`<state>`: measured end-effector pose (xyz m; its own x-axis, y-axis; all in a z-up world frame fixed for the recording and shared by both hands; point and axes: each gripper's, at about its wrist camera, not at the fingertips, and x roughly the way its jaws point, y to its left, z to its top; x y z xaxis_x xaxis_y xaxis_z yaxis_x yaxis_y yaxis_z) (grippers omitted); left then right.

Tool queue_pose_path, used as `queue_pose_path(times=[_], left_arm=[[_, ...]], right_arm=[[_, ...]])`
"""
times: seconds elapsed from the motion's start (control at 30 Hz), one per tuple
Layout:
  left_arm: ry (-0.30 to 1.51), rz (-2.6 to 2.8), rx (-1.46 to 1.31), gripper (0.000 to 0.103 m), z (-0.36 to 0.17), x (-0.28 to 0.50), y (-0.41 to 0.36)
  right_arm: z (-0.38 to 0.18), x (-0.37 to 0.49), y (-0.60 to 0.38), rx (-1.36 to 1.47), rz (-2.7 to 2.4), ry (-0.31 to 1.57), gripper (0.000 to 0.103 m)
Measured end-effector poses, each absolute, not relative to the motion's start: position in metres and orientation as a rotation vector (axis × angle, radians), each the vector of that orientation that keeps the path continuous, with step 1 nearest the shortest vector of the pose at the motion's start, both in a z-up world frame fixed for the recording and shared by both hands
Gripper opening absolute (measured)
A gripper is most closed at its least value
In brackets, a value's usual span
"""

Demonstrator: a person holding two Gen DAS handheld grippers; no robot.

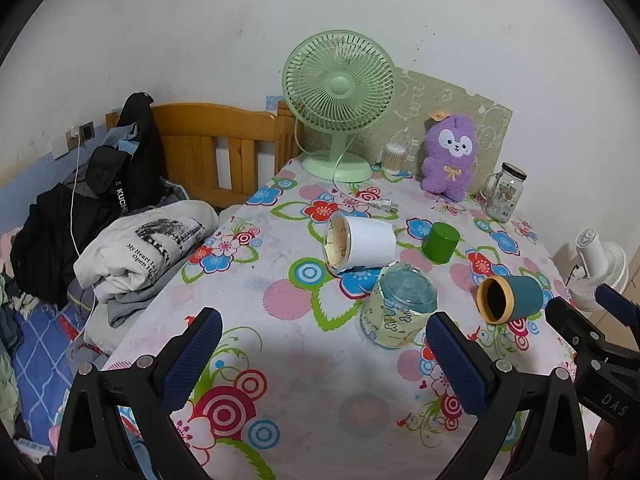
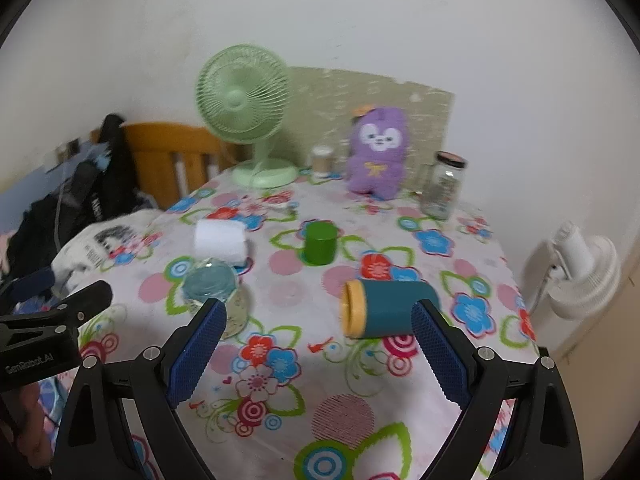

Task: Flip cup upside down
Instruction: 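Move the right gripper to the white paper-wrapped cup lying on its side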

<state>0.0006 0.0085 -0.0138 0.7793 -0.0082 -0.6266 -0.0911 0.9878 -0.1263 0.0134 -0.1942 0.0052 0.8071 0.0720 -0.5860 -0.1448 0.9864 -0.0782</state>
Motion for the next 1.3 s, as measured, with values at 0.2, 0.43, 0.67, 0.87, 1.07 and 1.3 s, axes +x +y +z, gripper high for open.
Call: queue_pose_path(times=[0.2, 0.43, 0.67, 0.87, 1.07, 1.3], left_arm=[[0.693, 0.052, -0.161, 0.103, -0.02, 0.008, 0.017], [0.738, 0.052, -0.158, 0.103, -0.033, 0.025, 0.025], [0.771, 0.075, -0.165, 0.103, -0.041, 0.048, 0.029], [0.788, 0.104, -0.17, 0.103, -0.045, 0.063, 0.023], [0.825, 0.148, -0.189, 0.103, -0.053, 0.083, 0.024], [0.838, 0.159, -0.196, 0.103, -0.059, 0.084, 0.029]], right_arm=[[0.01, 0.04, -0.176, -0.244, 0.264, 0.656, 0.095], [0.002, 0.089, -0.153, -0.39, 0.418, 0.695, 0.095], [-0.009, 0.134, -0.124, -0.575, 0.594, 0.688, 0.095], [-0.014, 0.167, -0.101, -0.705, 0.789, 0.679, 0.095], [-0.034, 0.211, -0.084, -0.733, 0.898, 0.766, 0.095], [-0.055, 0.239, -0.069, -0.759, 1.01, 0.889, 0.095]])
